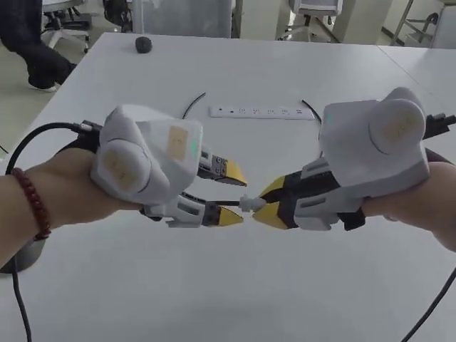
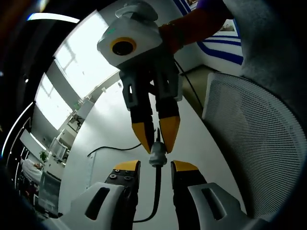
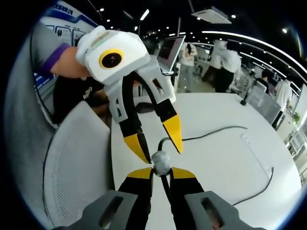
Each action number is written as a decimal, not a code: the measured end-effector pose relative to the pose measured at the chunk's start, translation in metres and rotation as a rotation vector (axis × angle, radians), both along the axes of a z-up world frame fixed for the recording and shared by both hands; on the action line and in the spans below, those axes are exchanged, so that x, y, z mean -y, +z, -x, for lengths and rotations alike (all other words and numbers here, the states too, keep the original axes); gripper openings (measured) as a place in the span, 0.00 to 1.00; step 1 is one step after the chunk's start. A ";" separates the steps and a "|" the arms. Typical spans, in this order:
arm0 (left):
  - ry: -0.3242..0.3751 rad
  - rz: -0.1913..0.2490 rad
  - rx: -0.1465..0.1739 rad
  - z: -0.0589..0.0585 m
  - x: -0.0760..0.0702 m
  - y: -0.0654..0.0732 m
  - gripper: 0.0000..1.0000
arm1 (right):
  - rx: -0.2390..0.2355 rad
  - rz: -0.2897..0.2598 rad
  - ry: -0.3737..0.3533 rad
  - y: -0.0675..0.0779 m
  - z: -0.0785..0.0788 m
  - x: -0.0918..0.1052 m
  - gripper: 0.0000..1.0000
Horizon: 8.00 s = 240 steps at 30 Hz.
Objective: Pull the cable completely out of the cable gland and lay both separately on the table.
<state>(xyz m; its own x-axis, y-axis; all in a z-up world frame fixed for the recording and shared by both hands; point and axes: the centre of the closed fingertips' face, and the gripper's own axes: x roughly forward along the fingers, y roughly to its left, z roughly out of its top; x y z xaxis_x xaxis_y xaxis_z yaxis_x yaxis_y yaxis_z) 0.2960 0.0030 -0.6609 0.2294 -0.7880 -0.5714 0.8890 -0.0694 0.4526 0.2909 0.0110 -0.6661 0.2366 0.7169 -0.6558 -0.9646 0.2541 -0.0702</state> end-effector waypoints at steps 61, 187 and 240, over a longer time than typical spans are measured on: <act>0.149 -0.008 -0.208 0.002 0.002 0.000 0.15 | -0.122 -0.189 -0.036 0.009 0.001 0.003 0.08; 0.247 0.108 -0.447 0.015 -0.010 0.006 0.16 | 0.196 0.277 -0.008 -0.057 -0.015 0.147 0.00; 0.261 0.018 -0.443 0.020 0.000 -0.022 0.16 | 0.138 0.127 0.002 -0.064 0.004 0.096 0.35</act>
<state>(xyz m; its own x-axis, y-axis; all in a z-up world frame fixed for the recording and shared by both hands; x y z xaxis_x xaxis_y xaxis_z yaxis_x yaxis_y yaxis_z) 0.2760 0.0032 -0.6825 0.1582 -0.7472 -0.6455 0.9825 0.1844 0.0274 0.2866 -0.0848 -0.7299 0.3293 0.6308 -0.7026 -0.9441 0.2333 -0.2330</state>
